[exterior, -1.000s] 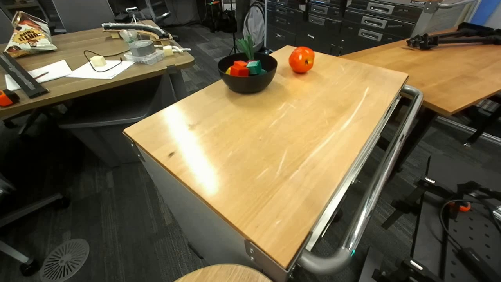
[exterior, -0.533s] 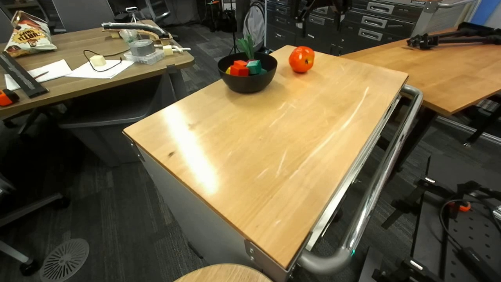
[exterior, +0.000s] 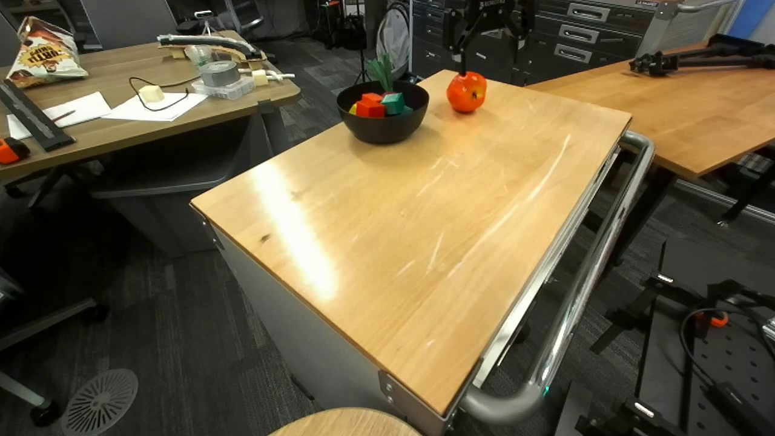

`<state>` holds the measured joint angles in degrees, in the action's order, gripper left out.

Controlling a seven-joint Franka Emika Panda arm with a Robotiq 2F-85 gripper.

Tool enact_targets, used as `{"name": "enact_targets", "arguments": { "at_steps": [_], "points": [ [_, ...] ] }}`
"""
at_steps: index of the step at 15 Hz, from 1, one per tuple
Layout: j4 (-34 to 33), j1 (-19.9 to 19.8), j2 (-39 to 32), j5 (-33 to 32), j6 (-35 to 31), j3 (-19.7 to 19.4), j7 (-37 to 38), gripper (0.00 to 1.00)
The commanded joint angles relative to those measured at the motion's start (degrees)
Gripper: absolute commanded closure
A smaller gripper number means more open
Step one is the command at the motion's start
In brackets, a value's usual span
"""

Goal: Place the toys in the black bowl then put the apple at the left back corner of the trolley

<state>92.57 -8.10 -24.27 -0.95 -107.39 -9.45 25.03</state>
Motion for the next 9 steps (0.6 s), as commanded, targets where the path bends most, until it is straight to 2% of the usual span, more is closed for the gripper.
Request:
{"name": "enact_targets", "arguments": {
  "at_steps": [1,9],
  "points": [
    [-0.72,0.88,-1.84,-1.52,-2.08,-0.71,-0.27,0.00],
    [-1.39,1.48,-6.56,-2.25,-9.89,-1.18,0.61,0.00]
  ]
}}
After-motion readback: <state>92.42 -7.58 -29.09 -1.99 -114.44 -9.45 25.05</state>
